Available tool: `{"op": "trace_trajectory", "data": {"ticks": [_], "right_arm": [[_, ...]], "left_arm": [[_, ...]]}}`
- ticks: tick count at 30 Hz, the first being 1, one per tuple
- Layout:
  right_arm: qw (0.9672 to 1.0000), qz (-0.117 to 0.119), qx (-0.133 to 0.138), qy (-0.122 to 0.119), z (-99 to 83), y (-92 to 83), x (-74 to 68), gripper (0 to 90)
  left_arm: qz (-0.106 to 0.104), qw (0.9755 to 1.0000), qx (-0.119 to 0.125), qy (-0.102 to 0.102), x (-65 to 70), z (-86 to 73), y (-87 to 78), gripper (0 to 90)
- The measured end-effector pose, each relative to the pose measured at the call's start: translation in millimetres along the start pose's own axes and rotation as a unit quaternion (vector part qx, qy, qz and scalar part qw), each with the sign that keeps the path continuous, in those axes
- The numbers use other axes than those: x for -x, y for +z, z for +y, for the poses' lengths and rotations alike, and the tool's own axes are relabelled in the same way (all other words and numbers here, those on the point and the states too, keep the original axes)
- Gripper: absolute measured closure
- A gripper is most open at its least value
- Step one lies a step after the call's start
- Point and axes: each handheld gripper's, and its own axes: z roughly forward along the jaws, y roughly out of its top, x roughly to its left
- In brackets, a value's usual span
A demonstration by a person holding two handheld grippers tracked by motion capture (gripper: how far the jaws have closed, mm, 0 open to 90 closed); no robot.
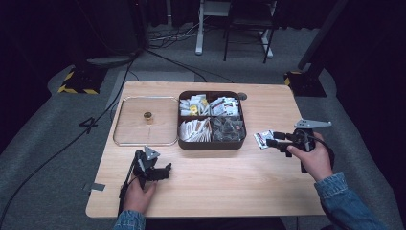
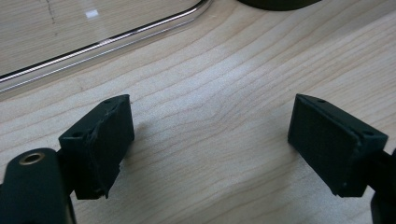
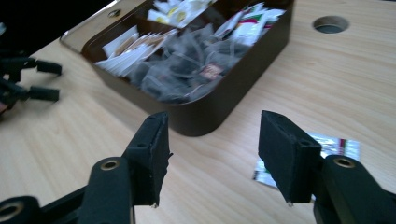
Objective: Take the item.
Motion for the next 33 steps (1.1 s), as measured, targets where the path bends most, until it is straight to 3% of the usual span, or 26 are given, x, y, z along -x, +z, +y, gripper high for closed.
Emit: {"op": "trace_trajectory", "data": {"ticks": [6,12,20,22,26,33], "right_arm": [[0.9993,0.018,-0.018,-0.027,-3.7,6.0,-26.3,44.1],[0.998,0.033,-0.03,-0.045,-10.9,16.0,-42.8,42.6],[0.9981,0.053,-0.015,-0.028,-35.4,42.5,-49.9,44.0],[0.9974,0.052,-0.033,-0.037,-39.9,49.0,-50.9,44.1],[0.9977,0.049,-0.03,-0.037,-44.3,53.7,-52.4,44.1],[0.9956,0.037,-0.062,-0.059,-61.4,68.5,-58.1,43.0]], "left_arm": [[0.0,1.0,0.0,0.0,0.1,0.1,0.1,14.9],[0.0,1.0,0.0,0.0,0.0,0.1,0.1,14.9],[0.0,1.0,0.0,-0.001,0.0,0.1,0.2,14.9],[-0.001,1.0,0.0,-0.001,0.1,0.1,0.2,14.9],[0.0,1.0,0.0,-0.001,0.2,0.2,0.2,14.8],[0.0,1.0,0.0,-0.002,0.2,0.1,0.2,14.9]]}}
